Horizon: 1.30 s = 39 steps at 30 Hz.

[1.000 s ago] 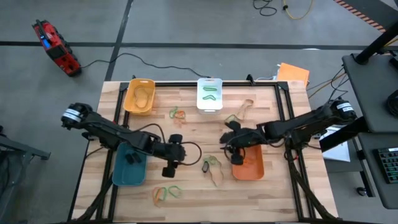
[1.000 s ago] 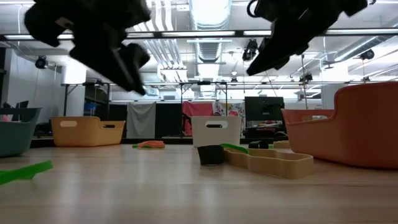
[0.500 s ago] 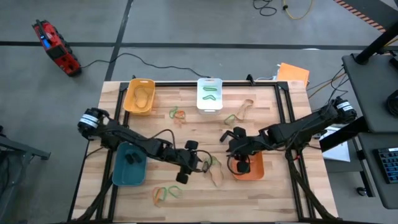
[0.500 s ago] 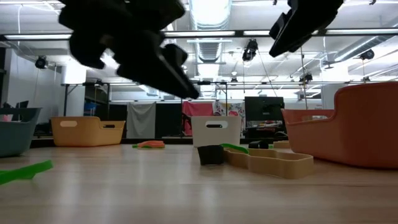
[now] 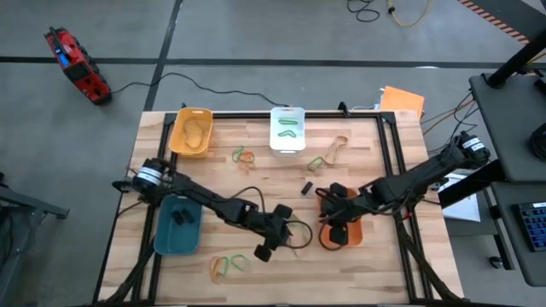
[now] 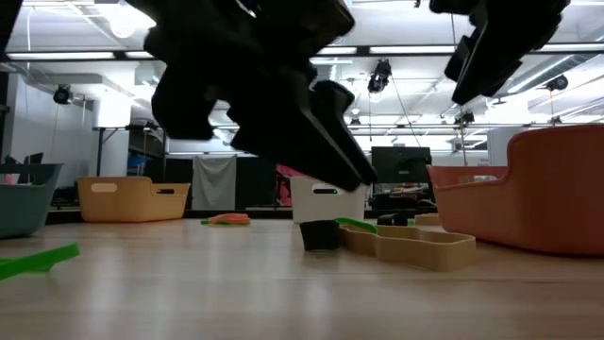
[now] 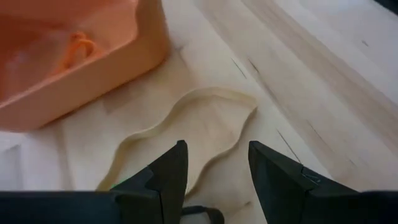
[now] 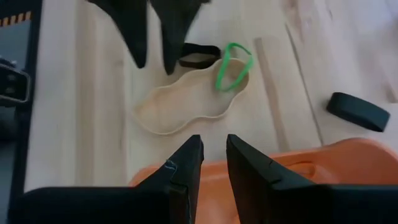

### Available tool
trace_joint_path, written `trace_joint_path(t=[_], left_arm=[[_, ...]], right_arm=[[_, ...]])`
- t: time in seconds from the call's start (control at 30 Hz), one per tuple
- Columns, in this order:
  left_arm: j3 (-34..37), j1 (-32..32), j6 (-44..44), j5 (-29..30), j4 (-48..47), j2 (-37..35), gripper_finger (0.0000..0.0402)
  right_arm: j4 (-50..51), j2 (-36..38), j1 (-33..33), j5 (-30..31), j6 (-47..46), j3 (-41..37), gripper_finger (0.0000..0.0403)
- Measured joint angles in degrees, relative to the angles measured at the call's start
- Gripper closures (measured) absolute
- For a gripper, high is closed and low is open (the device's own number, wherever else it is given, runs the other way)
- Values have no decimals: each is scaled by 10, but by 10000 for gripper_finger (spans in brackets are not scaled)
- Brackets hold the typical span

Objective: Sort rubber bands into baskets
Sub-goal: Put the middle light brown rubber band into the yellow bin

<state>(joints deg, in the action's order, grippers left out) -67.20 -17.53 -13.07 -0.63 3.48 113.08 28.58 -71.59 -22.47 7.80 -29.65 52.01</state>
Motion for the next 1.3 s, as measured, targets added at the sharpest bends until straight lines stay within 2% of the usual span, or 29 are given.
trace_joint_path(t=[0.27,0.8,0.97,1.17,1.3], left_arm=[[-27,14,0,-64,-3,46,248],[-29,48,2,-79,12,83,254],[-34,46,7,-79,10,86,295],[-34,46,15,-78,-7,81,390],[-31,44,9,-73,-22,68,396]], right_arm=[[-1,5,-18,29,-14,-1,335],[1,12,-19,42,-5,-1,335],[1,12,-19,43,-4,-1,335],[1,12,-19,43,-2,-1,335],[1,12,-19,50,4,-1,335]])
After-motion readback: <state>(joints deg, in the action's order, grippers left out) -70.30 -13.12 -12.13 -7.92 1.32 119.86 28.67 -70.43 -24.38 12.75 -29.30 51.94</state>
